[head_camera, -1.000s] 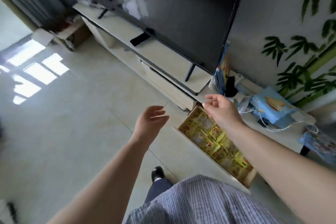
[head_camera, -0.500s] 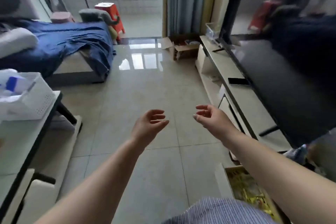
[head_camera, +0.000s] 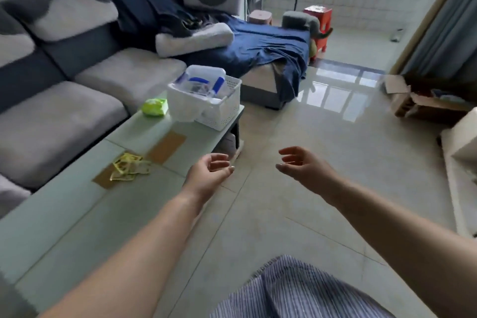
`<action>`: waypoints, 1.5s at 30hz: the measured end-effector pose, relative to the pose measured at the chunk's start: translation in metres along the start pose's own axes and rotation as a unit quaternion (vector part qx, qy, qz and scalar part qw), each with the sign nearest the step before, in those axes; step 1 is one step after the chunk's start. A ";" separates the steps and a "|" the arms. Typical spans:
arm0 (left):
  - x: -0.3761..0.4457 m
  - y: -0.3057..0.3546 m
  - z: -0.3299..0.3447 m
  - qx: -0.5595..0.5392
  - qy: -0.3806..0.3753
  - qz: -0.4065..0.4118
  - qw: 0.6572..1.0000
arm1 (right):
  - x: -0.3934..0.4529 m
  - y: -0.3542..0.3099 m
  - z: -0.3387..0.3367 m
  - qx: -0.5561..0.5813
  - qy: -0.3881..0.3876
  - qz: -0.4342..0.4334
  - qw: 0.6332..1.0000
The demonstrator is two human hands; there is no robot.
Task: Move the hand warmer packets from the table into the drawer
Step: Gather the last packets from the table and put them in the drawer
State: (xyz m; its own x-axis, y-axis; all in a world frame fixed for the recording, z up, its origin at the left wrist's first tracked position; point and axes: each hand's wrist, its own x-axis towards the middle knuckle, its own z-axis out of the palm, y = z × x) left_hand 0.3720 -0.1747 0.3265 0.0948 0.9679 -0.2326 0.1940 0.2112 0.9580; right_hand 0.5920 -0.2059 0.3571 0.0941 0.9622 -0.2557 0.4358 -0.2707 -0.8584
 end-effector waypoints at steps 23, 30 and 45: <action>0.076 -0.066 -0.204 -0.146 0.373 -0.160 0.902 | 0.289 -0.153 0.216 -0.210 -0.324 -0.152 0.910; 0.113 -0.097 -0.267 -0.185 0.413 -0.192 0.871 | 0.327 -0.168 0.303 -0.236 -0.383 -0.129 0.884; 0.244 -0.204 -0.376 -0.229 0.353 -0.336 0.842 | 0.428 -0.154 0.460 -0.277 -0.382 -0.011 0.881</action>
State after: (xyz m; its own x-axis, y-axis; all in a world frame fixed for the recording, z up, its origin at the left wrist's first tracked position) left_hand -0.0117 0.0697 0.1371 -0.5230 0.4134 -0.7454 -0.4398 0.6182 0.6515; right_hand 0.1531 0.2335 0.1753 -0.4587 0.6077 -0.6483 0.8199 0.0083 -0.5724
